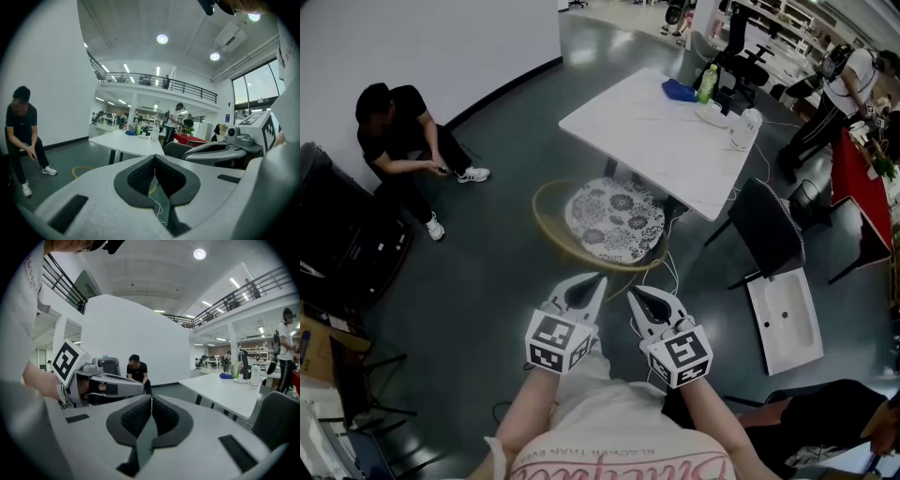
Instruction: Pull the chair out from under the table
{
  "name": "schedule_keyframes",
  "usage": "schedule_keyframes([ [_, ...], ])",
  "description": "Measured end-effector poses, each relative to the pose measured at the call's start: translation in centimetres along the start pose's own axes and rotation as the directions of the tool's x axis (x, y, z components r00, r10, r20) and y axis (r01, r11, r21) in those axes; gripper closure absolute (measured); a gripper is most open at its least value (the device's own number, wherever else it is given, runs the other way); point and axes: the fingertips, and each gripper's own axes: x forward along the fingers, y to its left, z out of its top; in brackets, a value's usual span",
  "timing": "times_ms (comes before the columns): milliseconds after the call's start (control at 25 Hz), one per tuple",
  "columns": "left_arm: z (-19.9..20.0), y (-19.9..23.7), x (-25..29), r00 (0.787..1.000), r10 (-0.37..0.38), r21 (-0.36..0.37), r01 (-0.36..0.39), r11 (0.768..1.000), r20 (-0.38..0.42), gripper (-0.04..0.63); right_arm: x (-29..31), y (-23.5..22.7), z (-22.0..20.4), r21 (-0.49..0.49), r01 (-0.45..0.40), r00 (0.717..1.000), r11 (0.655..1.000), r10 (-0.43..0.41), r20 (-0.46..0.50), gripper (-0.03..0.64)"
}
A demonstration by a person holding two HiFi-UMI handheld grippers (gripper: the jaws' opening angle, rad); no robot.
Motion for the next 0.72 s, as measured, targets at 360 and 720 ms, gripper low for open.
schedule_keyframes([
  [360, -0.6, 8.7, 4.1, 0.991, 0.115, -0.114, -0.122, 0.986, -0.064, 0.589, 7.4, -4.2, 0.6, 0.002, -0.046, 0.998, 0.999, 0.046, -0.035, 0.611],
  [720, -2.6, 14.1, 4.8, 0.953, 0.271, -0.206, -0.295, 0.933, -0.135, 0.589, 14.1, -6.2, 2.5, -0.006, -0.209, 0.977, 0.978, 0.209, -0.043, 0.611],
])
